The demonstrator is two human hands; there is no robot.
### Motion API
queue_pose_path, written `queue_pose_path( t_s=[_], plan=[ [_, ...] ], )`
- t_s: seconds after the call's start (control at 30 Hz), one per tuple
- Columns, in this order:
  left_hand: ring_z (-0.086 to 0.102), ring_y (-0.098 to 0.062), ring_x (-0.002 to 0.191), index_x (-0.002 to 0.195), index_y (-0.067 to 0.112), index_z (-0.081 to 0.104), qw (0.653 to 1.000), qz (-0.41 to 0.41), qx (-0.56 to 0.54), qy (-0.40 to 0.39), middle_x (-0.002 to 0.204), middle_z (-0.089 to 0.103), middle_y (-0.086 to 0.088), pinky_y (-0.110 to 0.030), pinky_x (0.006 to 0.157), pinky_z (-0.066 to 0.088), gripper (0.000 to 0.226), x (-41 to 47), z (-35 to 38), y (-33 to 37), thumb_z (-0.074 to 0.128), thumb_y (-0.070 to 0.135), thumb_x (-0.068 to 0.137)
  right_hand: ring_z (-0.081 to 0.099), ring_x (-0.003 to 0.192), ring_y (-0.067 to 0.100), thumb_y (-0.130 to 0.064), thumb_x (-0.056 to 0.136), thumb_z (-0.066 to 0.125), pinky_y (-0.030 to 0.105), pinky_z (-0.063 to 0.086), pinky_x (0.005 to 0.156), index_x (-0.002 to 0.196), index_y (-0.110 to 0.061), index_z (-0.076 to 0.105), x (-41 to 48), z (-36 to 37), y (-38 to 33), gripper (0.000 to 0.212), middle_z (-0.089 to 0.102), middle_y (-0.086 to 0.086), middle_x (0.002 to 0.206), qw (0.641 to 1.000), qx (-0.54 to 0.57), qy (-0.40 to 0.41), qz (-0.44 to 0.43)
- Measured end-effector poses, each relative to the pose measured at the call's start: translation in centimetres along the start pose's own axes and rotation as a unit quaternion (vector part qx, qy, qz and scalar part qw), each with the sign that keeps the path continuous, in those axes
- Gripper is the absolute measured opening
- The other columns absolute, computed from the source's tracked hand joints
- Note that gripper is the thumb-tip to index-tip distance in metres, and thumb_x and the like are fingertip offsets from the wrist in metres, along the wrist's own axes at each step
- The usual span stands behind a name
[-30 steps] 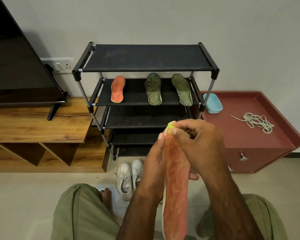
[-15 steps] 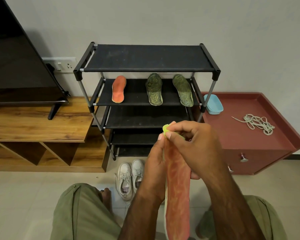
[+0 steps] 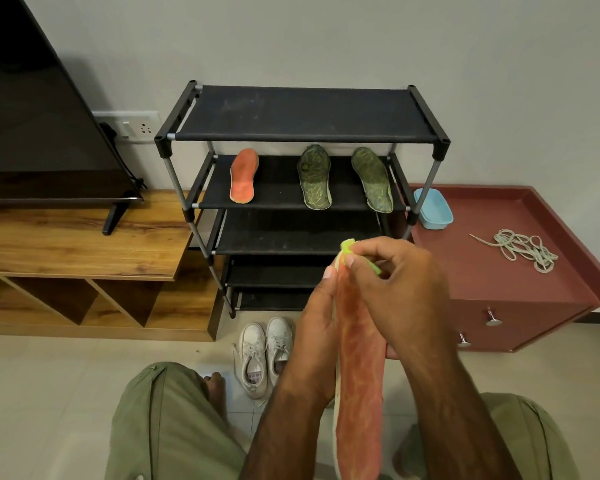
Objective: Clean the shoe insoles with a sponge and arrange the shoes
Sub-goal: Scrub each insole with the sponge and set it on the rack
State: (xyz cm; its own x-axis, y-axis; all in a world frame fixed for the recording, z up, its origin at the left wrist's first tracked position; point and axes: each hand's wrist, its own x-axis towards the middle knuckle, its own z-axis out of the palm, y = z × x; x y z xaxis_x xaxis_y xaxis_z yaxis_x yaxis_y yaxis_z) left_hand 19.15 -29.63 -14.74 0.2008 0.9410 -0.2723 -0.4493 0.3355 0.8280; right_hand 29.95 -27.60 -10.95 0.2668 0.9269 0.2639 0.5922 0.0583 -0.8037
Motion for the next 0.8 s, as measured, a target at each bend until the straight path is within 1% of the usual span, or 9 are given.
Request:
queue_pose_path(
  t_s=[0.1,0.2,0.27,0.37,0.47,0.57,0.63,0.73,0.8],
  plan=[
    [0.074,-0.020,0.082,0.119,0.007,0.071,0.998,-0.031,-0.046,-0.038,0.095,0.075,-0.014,-0.030,0.067,0.061,0.052,-0.1,0.0,0.0,0.037,0.044,0.107,0.068,0.086,-0.003,-0.029,0.089,0.078,0.022,0.057,0.077,0.096,-0.034,0.080,0.1,0.0,0.0,0.008,0.074,-0.020,0.092,1.000,0.018,-0.023,0.004],
    [0.071,-0.022,0.092,0.118,0.009,0.073,0.999,-0.022,-0.024,-0.031,0.100,0.073,-0.015,-0.033,0.076,0.059,0.053,0.1,-0.3,-0.5,0.041,0.048,0.104,0.066,0.084,-0.001,-0.029,0.091,0.075,0.030,0.059,0.078,0.098,-0.034,0.078,0.3,-0.2,0.3,0.009,0.072,-0.018,0.094,0.999,-0.004,0.036,0.008],
    [0.072,-0.021,0.093,0.125,0.009,0.069,0.999,-0.016,-0.016,-0.023,0.102,0.074,-0.012,-0.031,0.076,0.059,0.052,-0.1,0.1,0.1,0.041,0.047,0.103,0.068,0.086,-0.002,-0.027,0.091,0.076,0.023,0.058,0.077,0.098,-0.034,0.079,0.1,-0.1,0.1,0.010,0.073,-0.018,0.094,1.000,0.007,-0.016,-0.012],
    [0.074,-0.018,0.072,0.140,0.005,0.055,0.998,-0.020,-0.023,-0.052,0.090,0.076,-0.007,-0.029,0.057,0.059,0.057,-0.3,0.0,0.3,0.039,0.045,0.103,0.068,0.086,-0.006,-0.027,0.089,0.079,0.009,0.052,0.071,0.094,-0.034,0.080,0.2,-0.3,0.0,0.009,0.074,-0.022,0.089,0.996,0.037,-0.076,0.004],
    [0.073,-0.023,0.080,0.134,0.009,0.061,0.999,-0.018,-0.011,-0.042,0.097,0.074,-0.014,-0.035,0.066,0.060,0.059,-0.2,-0.1,-0.2,0.049,0.056,0.100,0.066,0.082,-0.001,-0.029,0.090,0.077,0.026,0.059,0.075,0.096,-0.033,0.078,0.4,-0.3,0.5,0.007,0.071,-0.019,0.091,0.999,-0.009,0.033,0.000],
    [0.071,-0.023,0.096,0.130,0.008,0.065,1.000,-0.016,-0.022,-0.012,0.106,0.074,-0.014,-0.032,0.076,0.060,0.053,-0.3,-0.1,0.1,0.049,0.050,0.102,0.067,0.086,-0.003,-0.027,0.089,0.078,0.019,0.057,0.078,0.097,-0.034,0.080,0.0,0.0,0.3,0.011,0.072,-0.019,0.094,0.999,0.012,-0.036,-0.021],
    [0.074,-0.023,0.087,0.135,0.007,0.060,0.997,-0.036,-0.053,-0.035,0.104,0.075,-0.012,-0.033,0.068,0.062,0.054,-0.4,-0.2,0.4,0.041,0.048,0.105,0.068,0.088,-0.004,-0.028,0.088,0.079,0.019,0.056,0.079,0.095,-0.036,0.080,0.0,-0.1,0.2,0.011,0.073,-0.020,0.094,0.997,0.022,-0.077,-0.011],
    [0.070,-0.034,0.080,0.139,0.009,0.058,0.995,-0.057,-0.064,-0.057,0.107,0.069,-0.022,-0.042,0.070,0.060,0.071,0.0,-0.6,-0.4,0.053,0.064,0.095,0.065,0.082,0.000,-0.032,0.089,0.077,0.033,0.059,0.078,0.096,-0.037,0.078,0.6,-0.4,0.6,0.009,0.070,-0.019,0.091,0.999,-0.035,0.012,-0.001],
    [0.070,-0.032,0.077,0.133,0.008,0.063,0.992,-0.073,-0.091,-0.058,0.103,0.069,-0.021,-0.042,0.069,0.060,0.068,-0.1,-0.3,-0.1,0.051,0.064,0.097,0.065,0.083,0.001,-0.033,0.089,0.076,0.036,0.059,0.079,0.098,-0.038,0.078,0.6,-0.4,0.7,0.010,0.071,-0.019,0.092,0.999,-0.035,-0.002,-0.009]
  ],
)
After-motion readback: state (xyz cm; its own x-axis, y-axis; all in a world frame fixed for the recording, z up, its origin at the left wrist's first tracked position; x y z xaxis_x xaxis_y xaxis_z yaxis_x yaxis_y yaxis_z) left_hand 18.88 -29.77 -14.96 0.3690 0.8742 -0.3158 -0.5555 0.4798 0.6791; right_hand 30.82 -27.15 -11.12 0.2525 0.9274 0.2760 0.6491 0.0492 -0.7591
